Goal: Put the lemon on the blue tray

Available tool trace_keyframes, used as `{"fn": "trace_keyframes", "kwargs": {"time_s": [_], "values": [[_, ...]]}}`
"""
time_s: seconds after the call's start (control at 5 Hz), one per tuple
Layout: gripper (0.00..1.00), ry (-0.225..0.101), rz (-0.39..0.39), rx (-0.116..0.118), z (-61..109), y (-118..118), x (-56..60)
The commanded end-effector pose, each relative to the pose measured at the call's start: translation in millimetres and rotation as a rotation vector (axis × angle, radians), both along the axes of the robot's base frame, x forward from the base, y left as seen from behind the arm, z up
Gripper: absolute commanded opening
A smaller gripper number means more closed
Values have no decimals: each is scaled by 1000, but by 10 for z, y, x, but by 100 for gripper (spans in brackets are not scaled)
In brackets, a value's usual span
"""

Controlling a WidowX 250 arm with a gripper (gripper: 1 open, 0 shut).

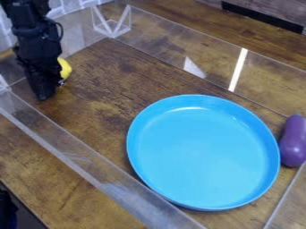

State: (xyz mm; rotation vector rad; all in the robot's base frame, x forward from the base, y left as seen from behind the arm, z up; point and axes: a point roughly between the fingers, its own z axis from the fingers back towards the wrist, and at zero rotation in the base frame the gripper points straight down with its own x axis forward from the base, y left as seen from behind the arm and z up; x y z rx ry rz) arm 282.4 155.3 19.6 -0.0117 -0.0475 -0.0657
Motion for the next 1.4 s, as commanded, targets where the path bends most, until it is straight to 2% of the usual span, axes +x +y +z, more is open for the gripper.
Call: {"fn": "trace_keyframes", "kwargs": {"time_s": [0.0,0.2,0.4,0.8,1.0,1.2], "values": [[100,-49,-31,18,226,53,93],[100,-59,-65,11,283,133,117],[100,-74,-19,23,271,175,130],[100,-104,-44,37,411,381,-88],[100,-119,-47,29,481,409,-64],[100,-133,-81,17,536,441,10]]}}
